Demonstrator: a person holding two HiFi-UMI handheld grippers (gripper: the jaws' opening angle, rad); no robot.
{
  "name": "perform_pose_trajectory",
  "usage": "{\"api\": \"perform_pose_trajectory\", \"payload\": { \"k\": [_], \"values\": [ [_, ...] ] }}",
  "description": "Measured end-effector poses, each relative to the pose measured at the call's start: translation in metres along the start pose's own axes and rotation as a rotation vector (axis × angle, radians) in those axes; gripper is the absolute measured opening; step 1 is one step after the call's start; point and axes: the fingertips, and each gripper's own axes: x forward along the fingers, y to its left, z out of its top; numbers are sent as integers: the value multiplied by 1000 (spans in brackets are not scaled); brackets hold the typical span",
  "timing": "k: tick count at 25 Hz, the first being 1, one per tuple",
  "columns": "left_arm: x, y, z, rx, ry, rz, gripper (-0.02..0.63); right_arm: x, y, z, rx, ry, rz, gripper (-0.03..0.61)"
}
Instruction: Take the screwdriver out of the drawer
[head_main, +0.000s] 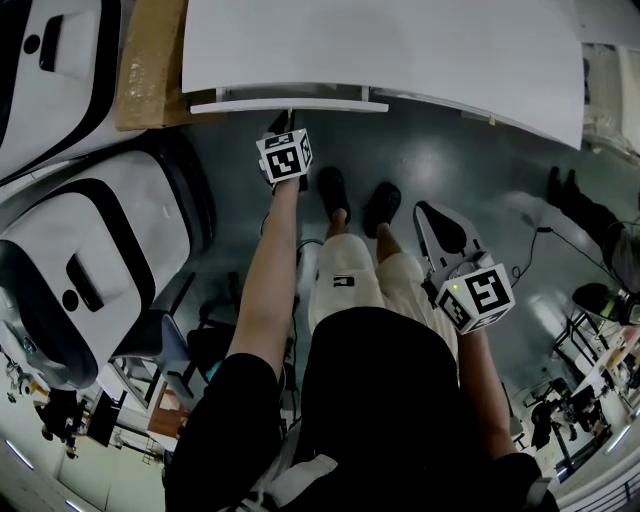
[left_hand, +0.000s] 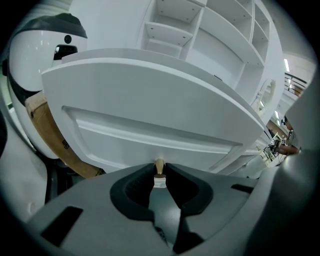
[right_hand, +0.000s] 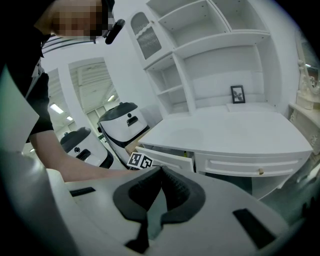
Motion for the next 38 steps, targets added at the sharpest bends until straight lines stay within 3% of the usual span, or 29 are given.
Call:
{"api": "perform_pose_trajectory", "payload": {
  "k": [27,38],
  "values": [
    [-79,-5,-100,9,97,6,84,-10,33,-5,-58,-25,77,18],
    [-98,-5,-123,-9,100,8,83,-13,44,-12,-75,-15,111,18]
  ]
}}
